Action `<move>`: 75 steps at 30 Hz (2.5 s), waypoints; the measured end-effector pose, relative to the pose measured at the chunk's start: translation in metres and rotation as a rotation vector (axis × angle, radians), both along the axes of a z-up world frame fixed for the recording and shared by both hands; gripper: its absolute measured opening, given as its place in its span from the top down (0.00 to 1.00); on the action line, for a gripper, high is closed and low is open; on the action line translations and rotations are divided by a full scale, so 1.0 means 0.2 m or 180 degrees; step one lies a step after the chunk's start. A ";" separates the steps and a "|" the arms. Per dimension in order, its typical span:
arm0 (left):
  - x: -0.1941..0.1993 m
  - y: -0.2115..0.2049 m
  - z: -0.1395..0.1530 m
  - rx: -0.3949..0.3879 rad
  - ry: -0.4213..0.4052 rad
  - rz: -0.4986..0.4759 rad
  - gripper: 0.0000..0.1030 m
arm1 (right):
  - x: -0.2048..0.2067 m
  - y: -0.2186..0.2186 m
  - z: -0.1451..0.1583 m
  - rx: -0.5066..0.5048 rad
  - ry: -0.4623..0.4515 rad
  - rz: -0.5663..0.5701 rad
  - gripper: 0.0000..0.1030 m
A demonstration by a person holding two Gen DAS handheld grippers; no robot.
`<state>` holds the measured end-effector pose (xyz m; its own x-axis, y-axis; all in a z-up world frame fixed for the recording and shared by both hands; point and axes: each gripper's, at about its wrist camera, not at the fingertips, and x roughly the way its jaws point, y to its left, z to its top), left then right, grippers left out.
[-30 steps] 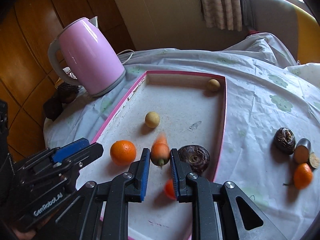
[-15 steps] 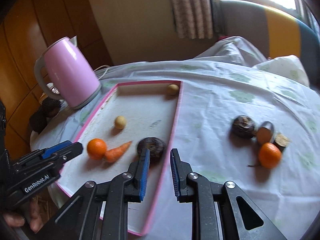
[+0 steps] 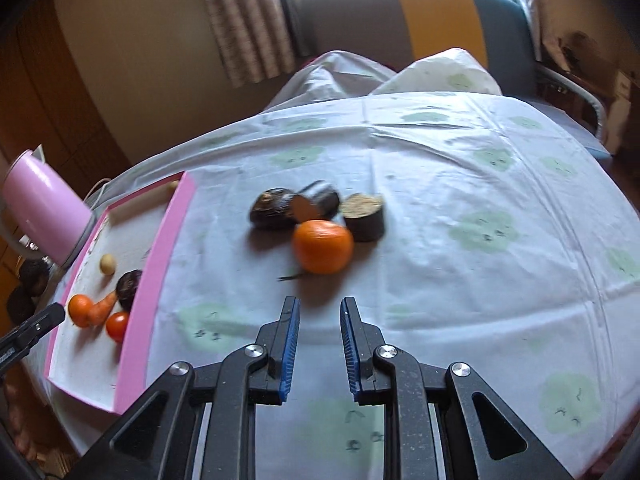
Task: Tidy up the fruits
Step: 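Grasp the cut dark eggplant slice with the right tool, then grasp the mandarin orange with the left tool while the right holds the eggplant slice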
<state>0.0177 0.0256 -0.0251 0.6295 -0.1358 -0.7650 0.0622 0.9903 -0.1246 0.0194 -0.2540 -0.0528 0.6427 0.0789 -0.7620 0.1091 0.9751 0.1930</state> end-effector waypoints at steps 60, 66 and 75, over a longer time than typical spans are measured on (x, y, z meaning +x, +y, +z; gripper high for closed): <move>0.13 -0.56 -0.10 -0.0155 0.0436 -0.0981 0.69 | 0.39 -0.32 -0.10 -0.0223 0.0139 -0.0084 0.64; 0.19 -0.66 -0.12 -0.0212 0.0506 -0.1028 0.69 | 0.27 -0.40 -0.11 -0.0321 0.0021 -0.0195 0.64; 0.31 -0.84 -0.13 -0.0394 0.0647 -0.1091 0.69 | 0.24 -0.43 -0.12 -0.0339 -0.0016 -0.0241 0.65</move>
